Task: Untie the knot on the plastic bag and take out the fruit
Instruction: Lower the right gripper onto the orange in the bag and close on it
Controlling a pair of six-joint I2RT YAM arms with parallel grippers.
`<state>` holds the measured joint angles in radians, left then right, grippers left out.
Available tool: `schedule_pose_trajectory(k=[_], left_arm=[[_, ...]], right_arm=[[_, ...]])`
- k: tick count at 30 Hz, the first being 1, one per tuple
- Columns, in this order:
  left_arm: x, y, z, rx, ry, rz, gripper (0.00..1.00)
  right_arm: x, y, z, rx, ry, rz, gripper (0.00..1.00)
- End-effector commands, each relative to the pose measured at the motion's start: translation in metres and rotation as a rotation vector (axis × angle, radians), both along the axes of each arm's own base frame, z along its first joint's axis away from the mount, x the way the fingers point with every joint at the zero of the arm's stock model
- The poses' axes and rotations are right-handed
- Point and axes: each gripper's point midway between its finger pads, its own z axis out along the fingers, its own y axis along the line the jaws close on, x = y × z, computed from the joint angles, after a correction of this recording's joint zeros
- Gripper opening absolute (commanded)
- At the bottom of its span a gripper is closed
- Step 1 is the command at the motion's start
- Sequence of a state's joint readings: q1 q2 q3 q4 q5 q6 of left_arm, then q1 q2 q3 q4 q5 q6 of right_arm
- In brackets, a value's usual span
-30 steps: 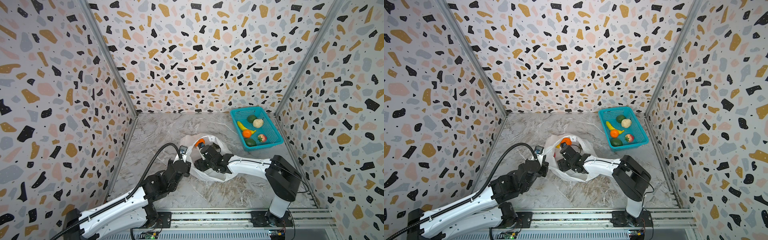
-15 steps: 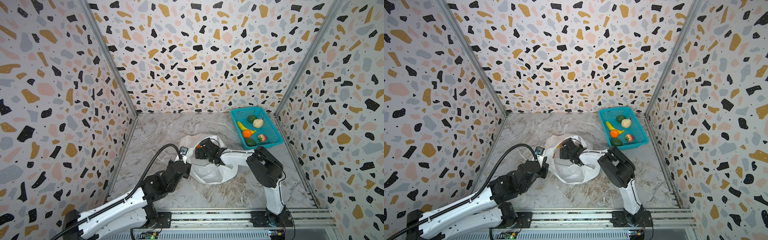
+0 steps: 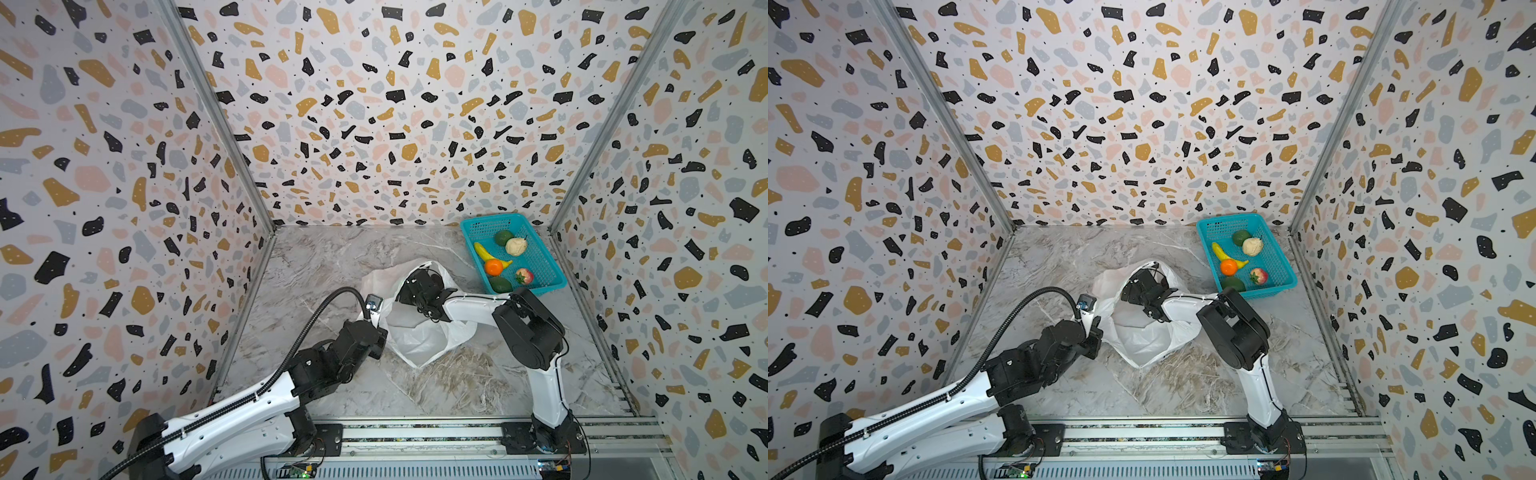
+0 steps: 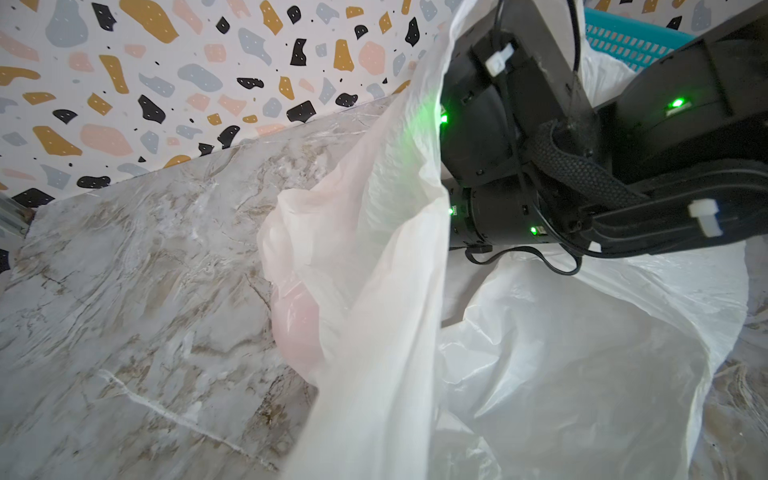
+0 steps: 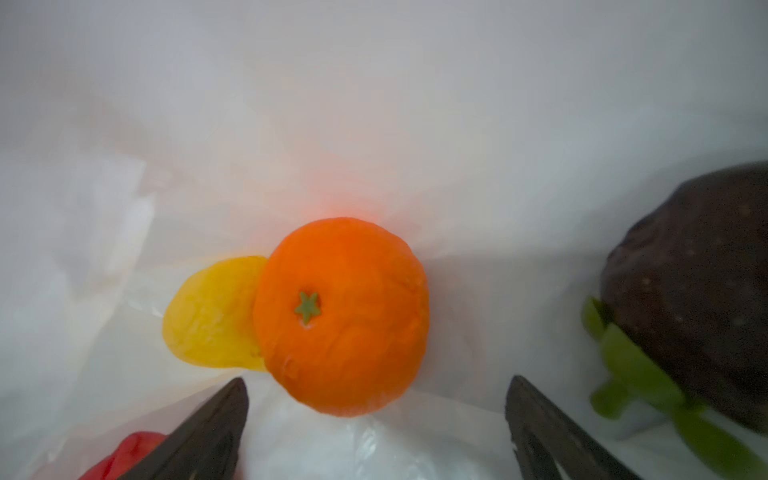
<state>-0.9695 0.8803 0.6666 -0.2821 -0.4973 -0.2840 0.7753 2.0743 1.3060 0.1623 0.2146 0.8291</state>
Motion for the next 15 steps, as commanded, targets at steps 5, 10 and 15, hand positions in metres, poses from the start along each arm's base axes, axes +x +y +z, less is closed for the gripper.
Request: schedule_pose_trajectory(k=[5,10,15], left_arm=[[0.005,-0.021,0.030,-0.102,-0.031,-0.047,0.00],[0.002,-0.023,0.029,-0.113,-0.018,-0.063,0.00],[0.000,-0.026,0.028,-0.126,-0.004,-0.075,0.00]], right_arm=[[0.021,0.012,0.006,0.008,-0.042,-0.039,0.98],[0.034,0.019,0.005,-0.001,-0.058,-0.056,0.99],[0.047,0.026,0.000,-0.049,-0.054,-0.062,0.94]])
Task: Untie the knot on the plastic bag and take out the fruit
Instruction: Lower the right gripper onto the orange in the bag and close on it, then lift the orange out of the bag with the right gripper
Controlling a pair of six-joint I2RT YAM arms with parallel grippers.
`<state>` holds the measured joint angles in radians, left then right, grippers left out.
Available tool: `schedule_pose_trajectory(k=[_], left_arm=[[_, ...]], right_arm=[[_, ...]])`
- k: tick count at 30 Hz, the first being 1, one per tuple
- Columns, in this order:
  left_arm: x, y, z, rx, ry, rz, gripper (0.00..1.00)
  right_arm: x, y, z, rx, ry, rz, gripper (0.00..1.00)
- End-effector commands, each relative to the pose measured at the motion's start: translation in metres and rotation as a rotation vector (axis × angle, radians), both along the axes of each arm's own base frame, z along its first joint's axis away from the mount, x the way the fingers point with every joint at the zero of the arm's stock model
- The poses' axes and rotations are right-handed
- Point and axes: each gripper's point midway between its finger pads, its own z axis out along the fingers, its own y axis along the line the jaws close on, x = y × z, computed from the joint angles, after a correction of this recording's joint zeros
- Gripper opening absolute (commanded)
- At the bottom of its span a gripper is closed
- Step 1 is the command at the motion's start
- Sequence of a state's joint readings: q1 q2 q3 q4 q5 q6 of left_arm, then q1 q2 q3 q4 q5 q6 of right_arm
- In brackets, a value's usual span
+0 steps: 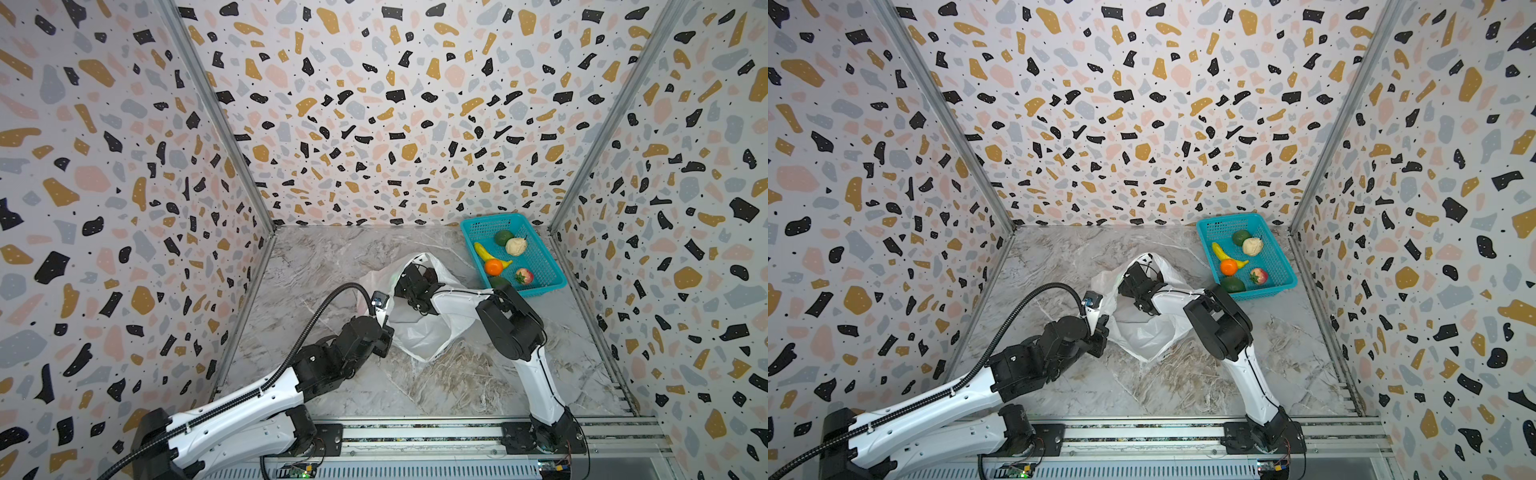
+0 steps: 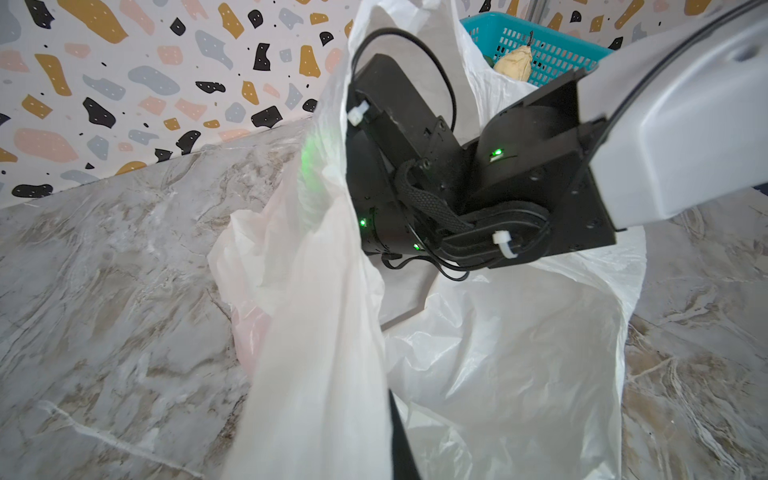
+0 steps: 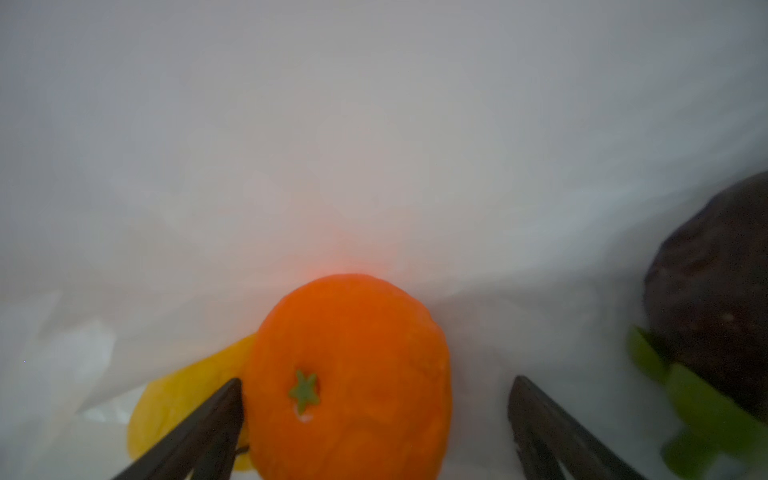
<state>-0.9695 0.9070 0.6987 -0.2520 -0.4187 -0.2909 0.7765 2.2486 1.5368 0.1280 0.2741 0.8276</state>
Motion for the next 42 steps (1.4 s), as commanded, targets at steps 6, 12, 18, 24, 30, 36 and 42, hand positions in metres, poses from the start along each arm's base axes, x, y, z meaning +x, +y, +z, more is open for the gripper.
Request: schedule_pose_trajectory(k=[6,12,18,24,30,36,42], left_arm=[[-0.001,-0.003,0.029,-0.083,-0.030,-0.011,0.00],[-0.010,0.000,0.037,-0.075,-0.006,-0.041,0.00],[-0.023,0.005,0.036,-0.083,0.031,-0.074,0.00],[-0.033,0.006,0.039,-0.076,0.051,-0.104,0.00],[-0.028,0.001,0.041,-0.096,0.043,-0.092,0.00],[-0.025,0.002,0.042,-0.097,0.032,-0.075,0.00],[-0.020,0.008,0.044,-0.081,0.015,-0.035,0.00]], right_arm=[[0.006,-0.005,0.009,-0.093,-0.005,-0.013,0.76],[-0.017,-0.024,0.014,-0.130,0.009,0.014,0.62],[-0.052,-0.045,0.019,-0.140,0.036,0.049,0.55],[-0.097,-0.052,0.031,-0.148,0.056,0.121,0.53],[-0.138,-0.048,0.039,-0.141,0.083,0.205,0.52],[-0.164,-0.039,0.061,-0.124,0.080,0.294,0.51],[-0.185,-0.041,0.081,-0.108,0.091,0.363,0.51]])
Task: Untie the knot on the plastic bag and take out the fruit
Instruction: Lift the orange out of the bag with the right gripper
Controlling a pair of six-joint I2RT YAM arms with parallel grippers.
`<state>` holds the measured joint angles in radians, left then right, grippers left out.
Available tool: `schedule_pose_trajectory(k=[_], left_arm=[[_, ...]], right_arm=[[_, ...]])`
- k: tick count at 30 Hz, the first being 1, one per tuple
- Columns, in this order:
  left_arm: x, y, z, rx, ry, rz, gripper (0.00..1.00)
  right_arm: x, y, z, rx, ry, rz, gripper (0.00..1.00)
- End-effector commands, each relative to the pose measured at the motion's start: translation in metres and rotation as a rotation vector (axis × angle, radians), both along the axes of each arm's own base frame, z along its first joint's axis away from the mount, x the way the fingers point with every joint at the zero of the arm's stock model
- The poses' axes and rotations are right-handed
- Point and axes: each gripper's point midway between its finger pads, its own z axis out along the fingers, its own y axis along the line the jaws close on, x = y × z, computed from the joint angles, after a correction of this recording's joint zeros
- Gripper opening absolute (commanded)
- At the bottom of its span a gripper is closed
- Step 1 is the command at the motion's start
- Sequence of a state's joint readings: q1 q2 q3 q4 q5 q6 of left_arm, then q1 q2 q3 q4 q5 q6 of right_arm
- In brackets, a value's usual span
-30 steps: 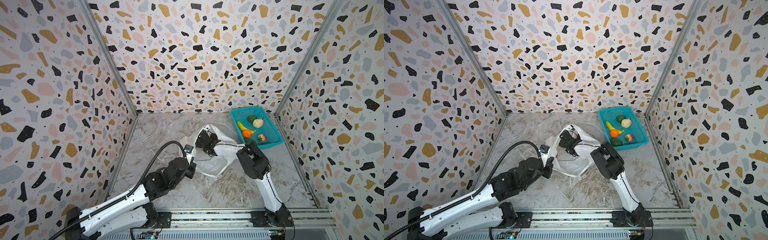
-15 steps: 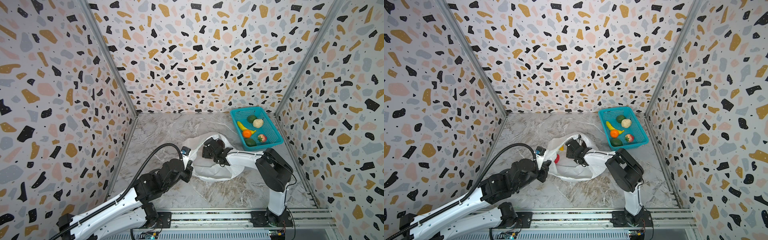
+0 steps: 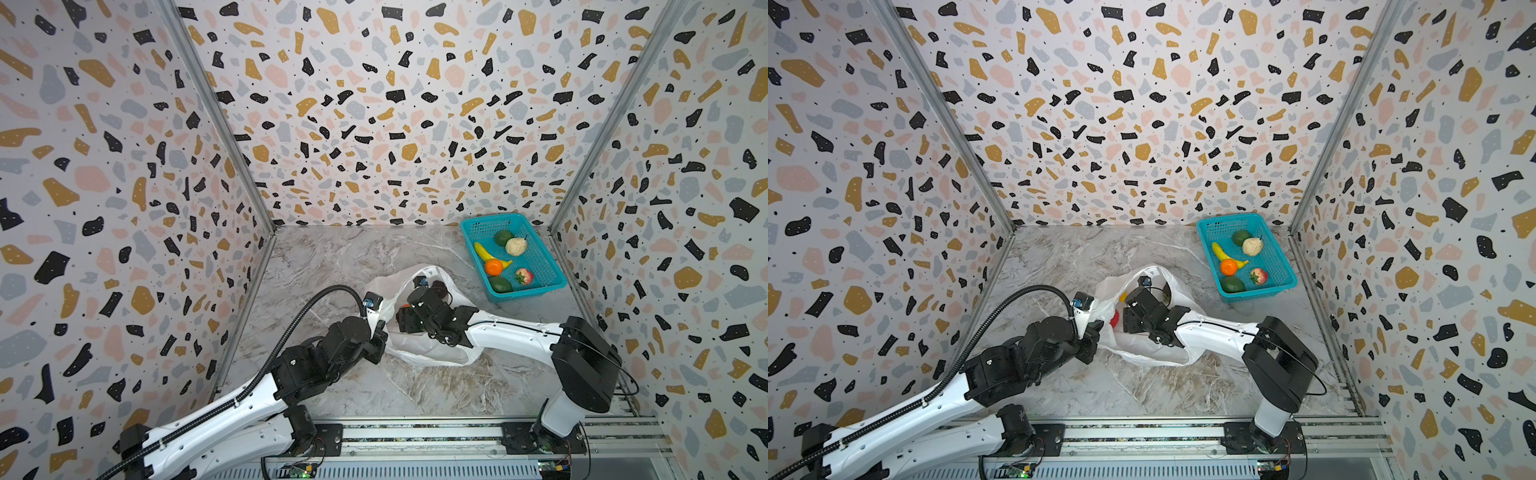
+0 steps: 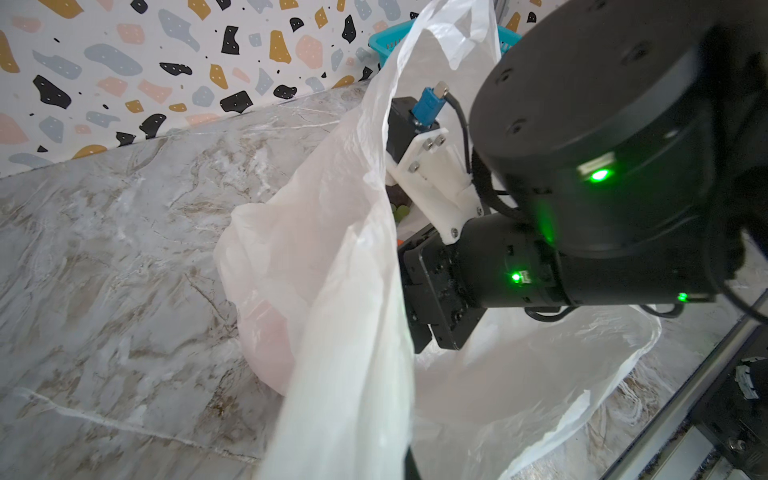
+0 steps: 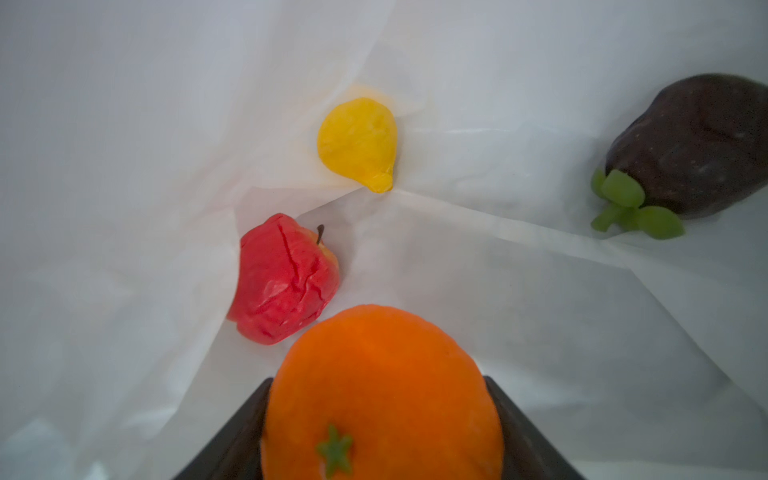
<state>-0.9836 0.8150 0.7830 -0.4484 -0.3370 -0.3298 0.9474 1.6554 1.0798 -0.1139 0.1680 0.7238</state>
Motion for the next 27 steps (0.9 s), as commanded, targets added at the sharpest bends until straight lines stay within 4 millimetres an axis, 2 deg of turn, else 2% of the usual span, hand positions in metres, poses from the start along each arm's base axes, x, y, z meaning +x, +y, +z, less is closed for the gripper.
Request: schedule_pose_trajectory(k=[1,4,8,12,18,27], left_arm=[[0.007,0.000,0.022,-0.044,-0.048,0.036,0.00],[0.008,0.000,0.021,-0.037,-0.048,0.042,0.00],[0.008,0.000,0.018,-0.037,-0.043,0.044,0.00],[0.009,-0.001,0.016,-0.037,-0.041,0.043,0.00],[0.011,-0.004,0.016,-0.032,-0.043,0.045,0.00],[0.013,-0.004,0.016,-0.032,-0.045,0.052,0.00]], right_arm=[[-0.018,-0.007,0.014,-0.007,0.017,0.053,0.51],[-0.028,-0.010,0.022,0.013,0.029,0.083,0.51],[-0.038,-0.012,0.049,0.053,0.006,0.108,0.51],[-0.040,-0.015,0.082,0.097,-0.036,0.118,0.51],[-0.044,-0.017,0.121,0.136,-0.077,0.138,0.51],[-0.044,-0.033,0.177,0.169,-0.136,0.111,0.51]])
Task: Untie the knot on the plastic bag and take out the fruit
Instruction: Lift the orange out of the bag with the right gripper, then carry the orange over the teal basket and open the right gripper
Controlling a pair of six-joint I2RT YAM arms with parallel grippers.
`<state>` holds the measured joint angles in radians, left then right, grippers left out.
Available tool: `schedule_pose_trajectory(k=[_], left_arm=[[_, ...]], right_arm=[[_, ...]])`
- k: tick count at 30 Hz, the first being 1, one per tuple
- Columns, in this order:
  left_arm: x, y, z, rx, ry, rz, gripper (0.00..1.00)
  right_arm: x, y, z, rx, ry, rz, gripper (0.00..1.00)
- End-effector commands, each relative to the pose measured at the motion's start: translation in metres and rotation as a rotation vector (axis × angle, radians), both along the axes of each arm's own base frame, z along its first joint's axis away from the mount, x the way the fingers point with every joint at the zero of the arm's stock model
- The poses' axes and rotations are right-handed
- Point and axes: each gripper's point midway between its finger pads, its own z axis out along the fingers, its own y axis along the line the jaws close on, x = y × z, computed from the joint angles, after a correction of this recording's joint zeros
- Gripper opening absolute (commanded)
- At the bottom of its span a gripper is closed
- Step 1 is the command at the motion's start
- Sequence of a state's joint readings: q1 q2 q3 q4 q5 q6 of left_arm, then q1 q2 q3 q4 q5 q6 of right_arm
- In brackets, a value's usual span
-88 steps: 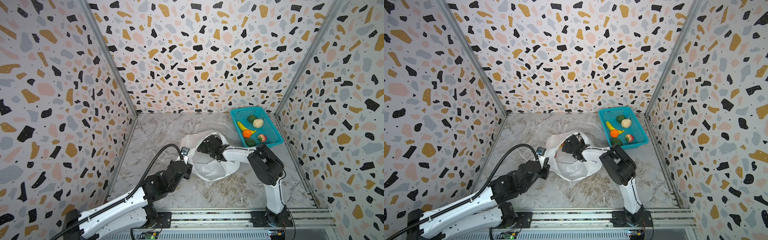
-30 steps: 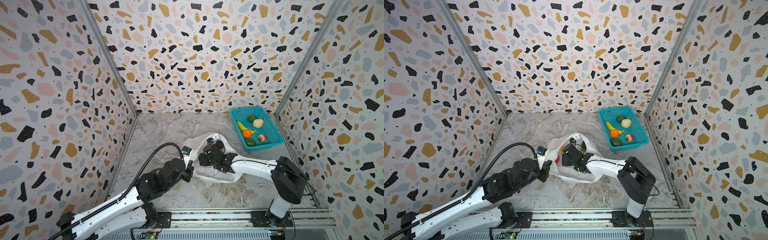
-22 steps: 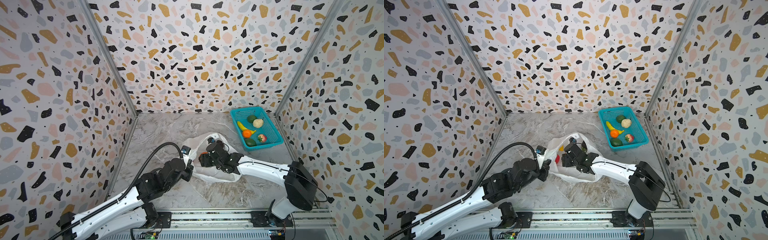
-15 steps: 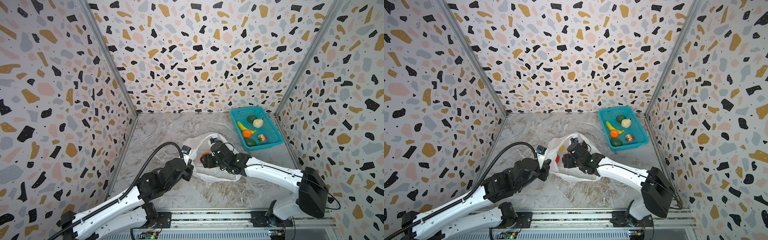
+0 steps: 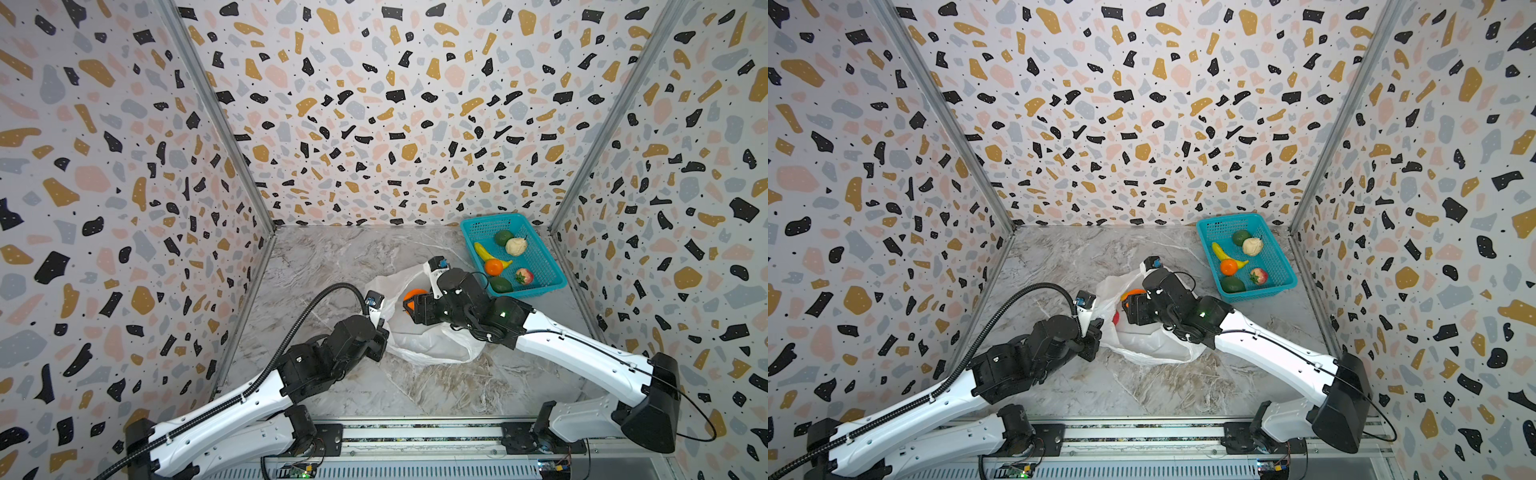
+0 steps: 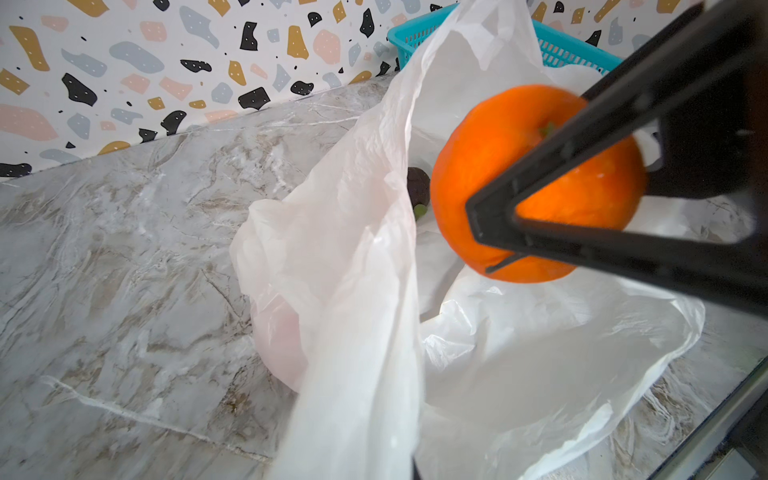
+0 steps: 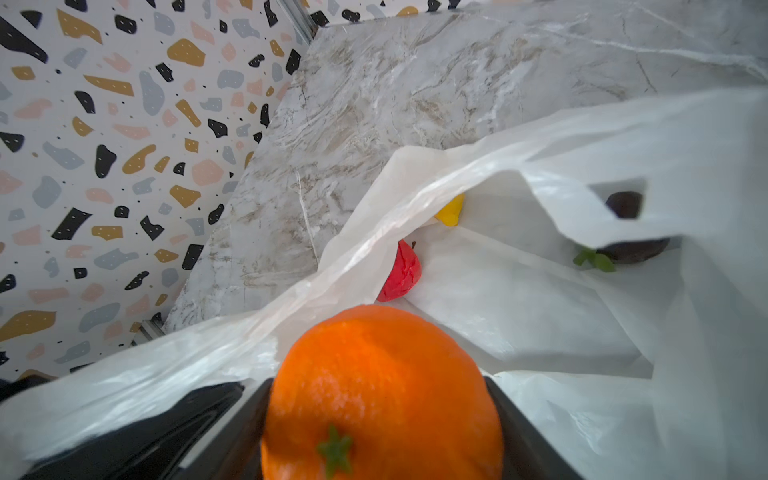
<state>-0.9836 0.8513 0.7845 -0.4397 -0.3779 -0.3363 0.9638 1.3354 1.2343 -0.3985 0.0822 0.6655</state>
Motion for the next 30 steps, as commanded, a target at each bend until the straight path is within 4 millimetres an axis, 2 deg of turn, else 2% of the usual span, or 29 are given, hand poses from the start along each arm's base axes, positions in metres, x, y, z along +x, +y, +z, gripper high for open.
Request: schedule_pose_trajectory(k=[1,6,10,14,18,22,26,30], left_arm=[[0.006,-0.005,0.023,-0.061,-0.048,0.016,0.00],[0.006,-0.003,0.023,-0.055,-0.050,0.023,0.00],[0.006,-0.001,0.022,-0.052,-0.051,0.027,0.00],[0.006,0.000,0.025,-0.052,-0.057,0.031,0.00],[0.006,0.002,0.027,-0.050,-0.062,0.034,0.00],[0.005,0.004,0.026,-0.048,-0.061,0.036,0.00],[0.004,0.003,0.025,-0.049,-0.058,0.033,0.00],[0.005,0.004,0.026,-0.051,-0.060,0.036,0.00]], right_arm=[[-0.002,-0.016,0.036,0.022,-0.039,-0.015,0.51],[0.013,-0.043,0.060,0.071,-0.038,-0.060,0.51],[0.042,-0.081,0.073,0.090,-0.060,-0.151,0.51],[0.075,-0.125,0.072,0.095,-0.081,-0.251,0.52],[0.109,-0.173,0.055,0.081,-0.087,-0.354,0.52],[0.146,-0.223,0.030,0.057,-0.100,-0.473,0.52],[0.184,-0.271,-0.003,0.015,-0.098,-0.602,0.52],[0.217,-0.306,-0.041,-0.054,-0.069,-0.682,0.53]])
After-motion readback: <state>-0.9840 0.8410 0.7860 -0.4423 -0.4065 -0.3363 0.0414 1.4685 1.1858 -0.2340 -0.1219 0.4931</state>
